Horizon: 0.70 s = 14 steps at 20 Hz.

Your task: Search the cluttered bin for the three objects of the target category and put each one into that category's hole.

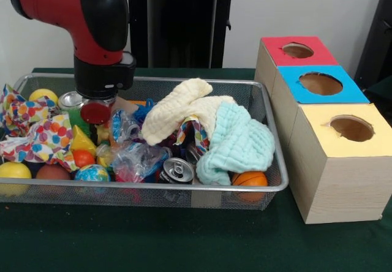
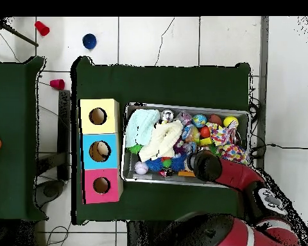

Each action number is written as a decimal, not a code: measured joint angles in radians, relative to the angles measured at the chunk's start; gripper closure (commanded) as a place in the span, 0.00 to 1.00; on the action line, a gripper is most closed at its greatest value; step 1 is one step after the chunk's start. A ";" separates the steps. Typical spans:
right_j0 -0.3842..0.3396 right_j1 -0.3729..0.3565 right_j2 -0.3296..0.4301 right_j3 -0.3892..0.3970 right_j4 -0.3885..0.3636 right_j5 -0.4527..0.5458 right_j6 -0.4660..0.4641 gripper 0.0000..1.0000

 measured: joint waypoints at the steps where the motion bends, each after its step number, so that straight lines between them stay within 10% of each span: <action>1: 0.001 0.000 -0.001 -0.001 0.000 0.000 0.000 0.00; 14: 0.007 0.005 -0.006 -0.011 0.026 0.027 0.000 0.00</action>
